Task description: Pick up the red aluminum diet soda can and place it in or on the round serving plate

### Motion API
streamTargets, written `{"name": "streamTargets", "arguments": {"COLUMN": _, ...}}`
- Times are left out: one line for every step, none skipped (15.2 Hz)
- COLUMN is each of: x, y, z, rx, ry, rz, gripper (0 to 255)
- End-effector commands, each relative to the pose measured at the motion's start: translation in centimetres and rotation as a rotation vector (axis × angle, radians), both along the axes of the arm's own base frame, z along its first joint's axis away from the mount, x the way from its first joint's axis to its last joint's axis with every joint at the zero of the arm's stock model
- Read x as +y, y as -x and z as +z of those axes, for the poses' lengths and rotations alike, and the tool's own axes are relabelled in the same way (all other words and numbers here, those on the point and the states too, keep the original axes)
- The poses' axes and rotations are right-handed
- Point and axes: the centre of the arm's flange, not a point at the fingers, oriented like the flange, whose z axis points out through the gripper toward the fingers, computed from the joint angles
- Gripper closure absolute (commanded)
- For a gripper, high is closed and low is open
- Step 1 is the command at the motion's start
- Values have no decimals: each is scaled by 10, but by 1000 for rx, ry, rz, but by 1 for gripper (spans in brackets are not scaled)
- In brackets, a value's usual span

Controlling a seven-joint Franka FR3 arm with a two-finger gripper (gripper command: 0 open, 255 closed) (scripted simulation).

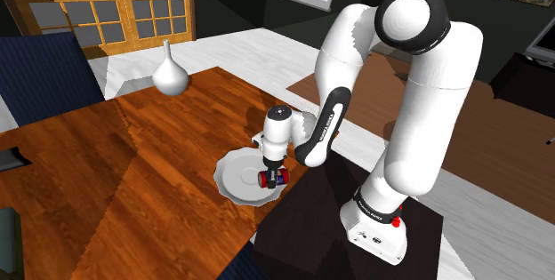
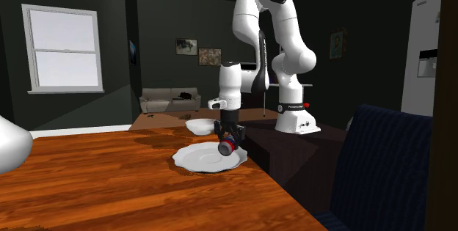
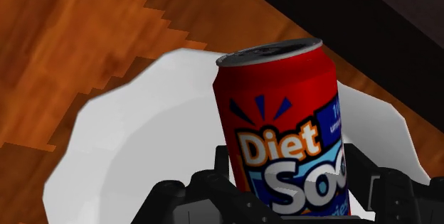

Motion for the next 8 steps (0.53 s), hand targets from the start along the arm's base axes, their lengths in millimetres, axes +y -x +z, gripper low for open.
{"name": "streamTargets", "arguments": {"x": 0, "y": 0, "z": 0, "rx": 1, "ry": 0, "rz": 0, "gripper": 255}}
{"name": "streamTargets", "arguments": {"x": 0, "y": 0, "z": 0, "rx": 1, "ry": 0, "rz": 0, "gripper": 255}}
{"name": "streamTargets", "arguments": {"x": 0, "y": 0, "z": 5, "rx": 1, "ry": 0, "rz": 0, "gripper": 255}}
{"name": "streamTargets", "arguments": {"x": 0, "y": 0, "z": 11, "rx": 1, "ry": 0, "rz": 0, "gripper": 255}}
{"name": "streamTargets", "arguments": {"x": 0, "y": 0, "z": 16, "rx": 1, "ry": 0, "rz": 0, "gripper": 255}}
{"name": "streamTargets", "arguments": {"x": 0, "y": 0, "z": 21, "rx": 1, "ry": 0, "rz": 0, "gripper": 255}}
{"name": "streamTargets", "arguments": {"x": 0, "y": 0, "z": 26, "rx": 1, "ry": 0, "rz": 0, "gripper": 255}}
{"name": "streamTargets", "arguments": {"x": 0, "y": 0, "z": 32, "rx": 1, "ry": 0, "rz": 0, "gripper": 255}}
